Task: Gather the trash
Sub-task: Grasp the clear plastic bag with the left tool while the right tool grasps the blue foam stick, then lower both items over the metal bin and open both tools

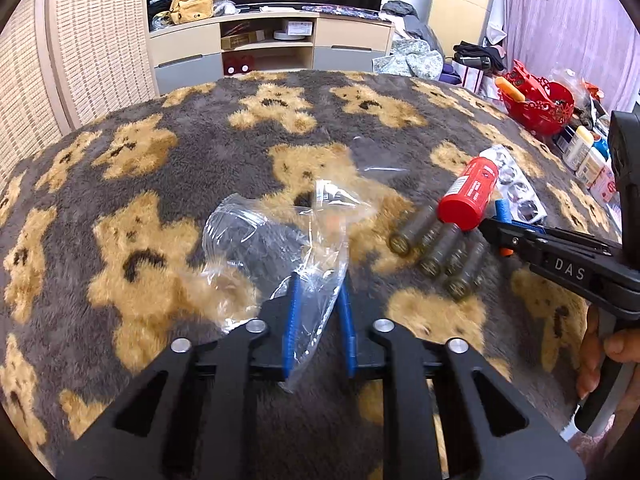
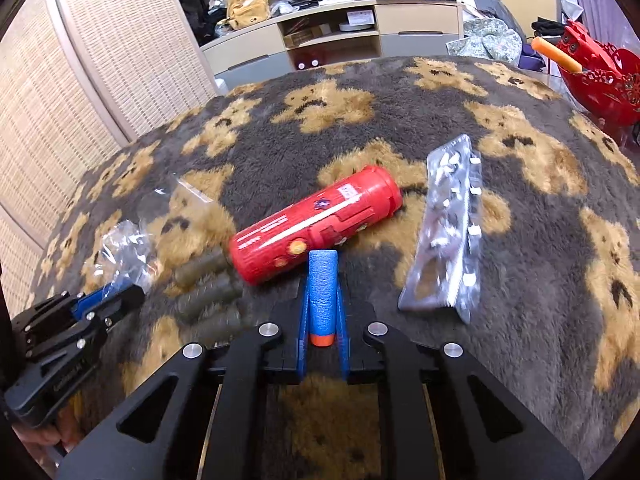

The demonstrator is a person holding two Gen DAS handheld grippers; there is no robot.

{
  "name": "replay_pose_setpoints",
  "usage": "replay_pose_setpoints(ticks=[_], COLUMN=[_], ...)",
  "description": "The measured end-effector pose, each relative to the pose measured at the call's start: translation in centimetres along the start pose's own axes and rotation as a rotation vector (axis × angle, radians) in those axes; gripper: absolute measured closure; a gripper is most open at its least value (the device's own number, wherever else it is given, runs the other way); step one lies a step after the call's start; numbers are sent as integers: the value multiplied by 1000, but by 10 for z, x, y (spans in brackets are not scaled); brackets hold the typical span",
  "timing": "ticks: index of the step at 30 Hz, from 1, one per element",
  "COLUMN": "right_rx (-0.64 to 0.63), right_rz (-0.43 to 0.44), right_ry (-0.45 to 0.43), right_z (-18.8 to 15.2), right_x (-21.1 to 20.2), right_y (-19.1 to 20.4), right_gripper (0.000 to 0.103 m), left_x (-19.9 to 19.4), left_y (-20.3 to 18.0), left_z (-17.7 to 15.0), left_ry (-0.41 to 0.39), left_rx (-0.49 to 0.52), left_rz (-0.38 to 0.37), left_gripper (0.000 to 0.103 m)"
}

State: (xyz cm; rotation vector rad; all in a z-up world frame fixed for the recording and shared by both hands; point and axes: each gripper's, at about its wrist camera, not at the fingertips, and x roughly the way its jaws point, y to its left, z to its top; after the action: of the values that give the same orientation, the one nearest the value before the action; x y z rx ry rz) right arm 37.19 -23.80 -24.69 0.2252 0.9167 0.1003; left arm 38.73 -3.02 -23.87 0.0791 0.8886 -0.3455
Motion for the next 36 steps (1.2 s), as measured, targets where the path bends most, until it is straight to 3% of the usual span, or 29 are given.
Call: replay_pose_setpoints(ticks=[7,16,28,36], right_rx=[-3,-10,-52,-81], right_rz=[32,66,96,90], right_ry=[26,55,86,118], right_z=[-29,-91,-166,-213], right_x=[-23,-68,-120,-131], right_y=[1,2,11,18], right_gripper=[90,90,90,90], left_x=[-26,-74,-133,-140], left_y=[-9,-28,-64,-84], left_z=[-27,-90,-168,-221], left_ry=[29,52,62,118], left_rx=[-24,-109,-145,-130], left_rz=[-10,-40,-70,-90], left_gripper=[100,100,100,100])
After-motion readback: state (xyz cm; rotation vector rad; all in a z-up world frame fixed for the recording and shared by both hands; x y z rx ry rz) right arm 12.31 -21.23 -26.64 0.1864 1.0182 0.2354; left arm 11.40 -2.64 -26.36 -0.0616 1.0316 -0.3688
